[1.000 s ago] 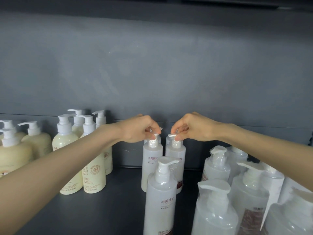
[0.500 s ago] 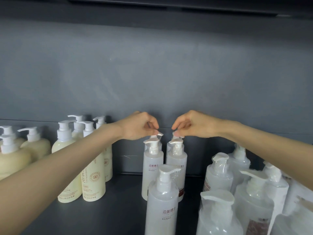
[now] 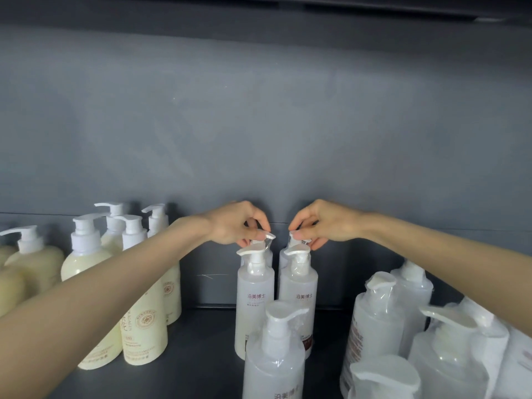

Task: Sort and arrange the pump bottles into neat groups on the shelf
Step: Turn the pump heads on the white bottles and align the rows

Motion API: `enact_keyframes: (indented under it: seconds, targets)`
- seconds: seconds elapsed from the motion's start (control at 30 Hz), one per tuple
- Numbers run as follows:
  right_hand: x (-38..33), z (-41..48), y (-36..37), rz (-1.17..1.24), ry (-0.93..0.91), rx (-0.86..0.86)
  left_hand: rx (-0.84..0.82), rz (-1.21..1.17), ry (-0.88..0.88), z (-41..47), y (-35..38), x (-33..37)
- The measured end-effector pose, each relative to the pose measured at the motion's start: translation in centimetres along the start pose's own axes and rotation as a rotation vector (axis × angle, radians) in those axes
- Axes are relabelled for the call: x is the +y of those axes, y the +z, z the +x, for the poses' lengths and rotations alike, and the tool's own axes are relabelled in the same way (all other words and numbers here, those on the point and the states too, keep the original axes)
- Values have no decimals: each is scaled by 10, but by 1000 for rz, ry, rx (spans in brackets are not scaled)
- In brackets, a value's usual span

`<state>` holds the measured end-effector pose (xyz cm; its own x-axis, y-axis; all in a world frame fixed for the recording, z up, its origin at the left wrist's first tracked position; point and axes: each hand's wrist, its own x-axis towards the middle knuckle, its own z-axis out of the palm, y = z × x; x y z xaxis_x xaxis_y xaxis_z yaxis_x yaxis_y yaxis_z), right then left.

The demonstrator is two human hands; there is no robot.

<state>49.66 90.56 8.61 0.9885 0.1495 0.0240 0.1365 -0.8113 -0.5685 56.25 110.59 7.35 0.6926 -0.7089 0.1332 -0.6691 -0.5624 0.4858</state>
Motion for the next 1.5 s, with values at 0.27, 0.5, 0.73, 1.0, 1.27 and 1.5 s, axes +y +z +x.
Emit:
enact_keyframes:
  seconds: [0.27, 0.5, 0.73, 1.0, 1.27, 1.5]
  targets:
    - [0, 1, 2, 15, -13, 7, 67, 44, 4, 2, 5, 0]
    - [-4, -3, 3, -31, 6, 9, 16, 47, -26, -1, 1, 3]
    - [-21, -33, -19, -193, -45, 142, 145, 286, 40, -12, -19, 29]
    - [-41, -101, -43, -379, -47, 392, 206, 309, 218, -43, -20, 83]
    - [-16, -167, -54, -475, 52, 401, 107, 248, 304, -46, 15, 120]
    - [26, -182, -62, -481, 104, 284, -37, 258, 249, -36, 48, 151]
